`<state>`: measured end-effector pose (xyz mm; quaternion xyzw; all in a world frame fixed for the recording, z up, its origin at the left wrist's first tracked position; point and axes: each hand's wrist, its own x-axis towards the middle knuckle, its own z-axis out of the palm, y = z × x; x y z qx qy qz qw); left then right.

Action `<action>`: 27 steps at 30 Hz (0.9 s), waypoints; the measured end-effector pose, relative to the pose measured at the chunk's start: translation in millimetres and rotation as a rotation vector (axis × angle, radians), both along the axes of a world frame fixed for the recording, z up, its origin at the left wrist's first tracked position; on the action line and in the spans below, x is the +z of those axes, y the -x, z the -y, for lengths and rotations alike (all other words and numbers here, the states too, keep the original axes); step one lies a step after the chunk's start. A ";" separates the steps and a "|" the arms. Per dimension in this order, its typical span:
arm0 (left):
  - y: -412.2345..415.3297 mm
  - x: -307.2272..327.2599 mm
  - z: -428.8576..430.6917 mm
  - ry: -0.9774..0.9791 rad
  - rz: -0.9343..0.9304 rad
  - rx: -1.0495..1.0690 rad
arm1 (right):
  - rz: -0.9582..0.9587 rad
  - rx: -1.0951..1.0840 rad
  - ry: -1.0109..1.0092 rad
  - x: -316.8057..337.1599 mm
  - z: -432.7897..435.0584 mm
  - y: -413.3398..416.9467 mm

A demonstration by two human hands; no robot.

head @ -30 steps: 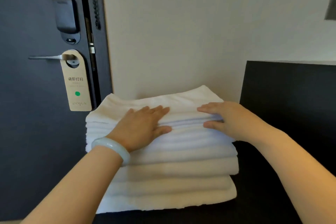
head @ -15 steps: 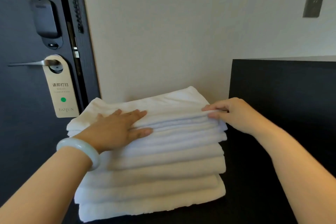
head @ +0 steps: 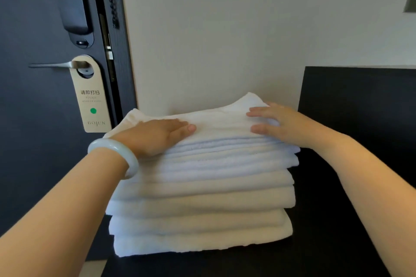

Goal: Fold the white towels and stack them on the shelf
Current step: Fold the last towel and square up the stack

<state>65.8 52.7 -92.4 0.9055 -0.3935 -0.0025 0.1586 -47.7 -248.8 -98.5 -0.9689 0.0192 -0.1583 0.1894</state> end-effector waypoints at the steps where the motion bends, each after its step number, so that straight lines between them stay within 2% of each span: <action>1: 1.3 -0.6 -0.3 0.027 -0.010 -0.044 | 0.025 0.054 0.043 -5.2 1.8 7.0; 3: 2.1 -4.7 -1.6 -0.005 0.052 -0.096 | 0.014 0.113 0.081 -13.8 4.8 18.3; 7: -4.5 -16.6 -10.0 -0.049 0.117 -0.062 | 0.041 0.058 -0.060 -23.1 17.4 28.8; 14: -14.8 -22.5 -20.1 0.004 0.080 -0.064 | 0.299 0.022 0.035 -23.7 -0.4 45.1; 16: -14.6 -24.7 -23.5 0.002 0.090 -0.073 | 0.246 0.008 0.008 -31.5 1.8 46.1; 19: -10.0 -26.6 -20.3 -0.044 0.186 -0.070 | 0.043 0.006 -0.110 -44.1 5.5 49.6; 22: -1.2 -25.9 -11.9 -0.123 0.295 -0.041 | -0.047 0.024 -0.318 -51.1 2.8 56.5; 25: 12.3 -33.9 0.2 -0.144 0.434 -0.026 | 0.104 0.023 -0.779 -63.2 -5.0 61.1; 27: 23.2 -42.8 11.6 -0.134 0.542 -0.050 | 0.198 -0.134 -1.125 -66.5 -9.9 59.7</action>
